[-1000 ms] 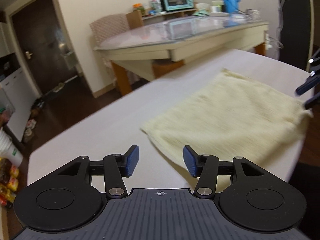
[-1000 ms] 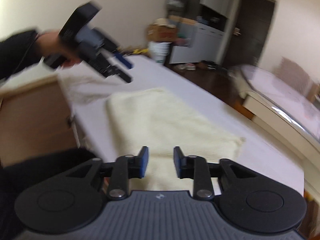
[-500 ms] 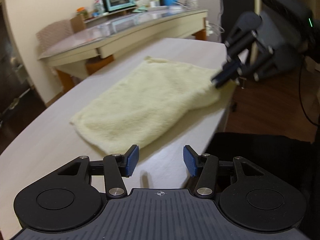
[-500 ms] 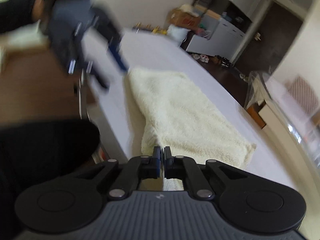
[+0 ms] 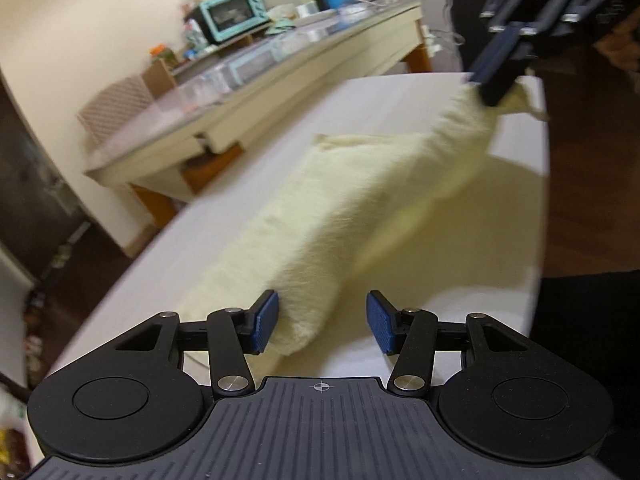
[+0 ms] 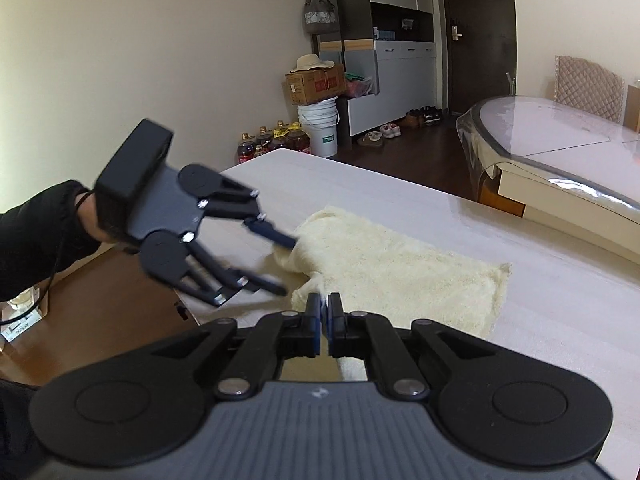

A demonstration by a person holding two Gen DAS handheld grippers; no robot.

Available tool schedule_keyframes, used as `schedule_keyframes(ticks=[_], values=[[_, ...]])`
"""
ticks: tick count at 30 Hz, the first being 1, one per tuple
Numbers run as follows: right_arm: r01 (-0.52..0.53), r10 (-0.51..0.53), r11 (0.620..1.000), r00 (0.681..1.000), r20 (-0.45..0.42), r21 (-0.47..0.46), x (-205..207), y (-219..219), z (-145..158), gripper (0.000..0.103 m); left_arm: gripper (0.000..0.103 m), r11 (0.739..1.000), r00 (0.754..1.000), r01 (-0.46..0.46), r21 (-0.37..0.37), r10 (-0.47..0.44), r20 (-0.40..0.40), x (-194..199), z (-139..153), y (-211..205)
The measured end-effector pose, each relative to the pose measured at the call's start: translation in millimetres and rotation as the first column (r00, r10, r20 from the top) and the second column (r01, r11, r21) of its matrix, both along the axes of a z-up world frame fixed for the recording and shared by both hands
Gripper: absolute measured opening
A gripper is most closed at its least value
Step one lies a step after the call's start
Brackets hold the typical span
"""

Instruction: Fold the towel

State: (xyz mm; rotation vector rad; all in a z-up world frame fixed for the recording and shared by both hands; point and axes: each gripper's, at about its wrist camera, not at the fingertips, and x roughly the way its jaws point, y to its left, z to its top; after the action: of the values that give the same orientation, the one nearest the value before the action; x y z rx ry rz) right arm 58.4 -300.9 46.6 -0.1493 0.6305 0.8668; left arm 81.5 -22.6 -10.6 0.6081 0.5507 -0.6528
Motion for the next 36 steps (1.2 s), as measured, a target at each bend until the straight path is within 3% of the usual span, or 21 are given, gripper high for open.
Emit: schedule_keyframes(ticks=[8, 16, 24, 28, 30, 31, 32, 33, 36], values=[[0.102, -0.100, 0.994, 0.993, -0.057, 0.025, 12, -12, -11, 0.004, 0.062, 0.996, 0.993, -0.086, 0.022, 0.084, 0.086, 26, 11, 1], [0.164, -0.155, 0.984, 0.979, -0.132, 0.064, 35, -22, -25, 0.004, 0.065, 0.997, 0.996, -0.078, -0.022, 0.079, 0.051, 11, 24, 29], [0.174, -0.161, 0.981, 0.976, -0.148, 0.080, 40, -25, -31, 0.004, 0.049, 0.991, 0.991, 0.132, 0.022, -0.132, 0.001, -27, 12, 16], [0.178, -0.165, 0.981, 0.975, -0.151, 0.081, 38, -25, -32, 0.004, 0.042, 0.980, 0.984, 0.175, 0.096, -0.177, 0.005, -27, -6, -8], [0.182, -0.167, 0.980, 0.974, -0.154, 0.086, 36, -26, -31, 0.004, 0.036, 0.975, 0.984, 0.176, 0.138, -0.179, 0.010, -21, -14, -16], [0.182, -0.167, 0.979, 0.974, -0.155, 0.088, 35, -26, -31, 0.004, 0.026, 0.972, 0.984, 0.174, 0.159, -0.178, 0.013, -19, -18, -20], [0.181, -0.166, 0.980, 0.974, -0.154, 0.087, 33, -26, -30, 0.004, 0.010, 0.969, 0.984, 0.172, 0.178, -0.177, 0.015, -16, -21, -23], [0.181, -0.166, 0.980, 0.974, -0.153, 0.088, 32, -27, -30, 0.004, 0.004, 0.968, 0.984, 0.173, 0.184, -0.178, 0.009, -14, -22, -24], [0.174, -0.159, 0.980, 0.976, -0.150, 0.091, 28, -27, -30, 0.004, 0.004, 0.967, 0.985, 0.169, 0.191, -0.173, 0.004, -12, -18, -22]])
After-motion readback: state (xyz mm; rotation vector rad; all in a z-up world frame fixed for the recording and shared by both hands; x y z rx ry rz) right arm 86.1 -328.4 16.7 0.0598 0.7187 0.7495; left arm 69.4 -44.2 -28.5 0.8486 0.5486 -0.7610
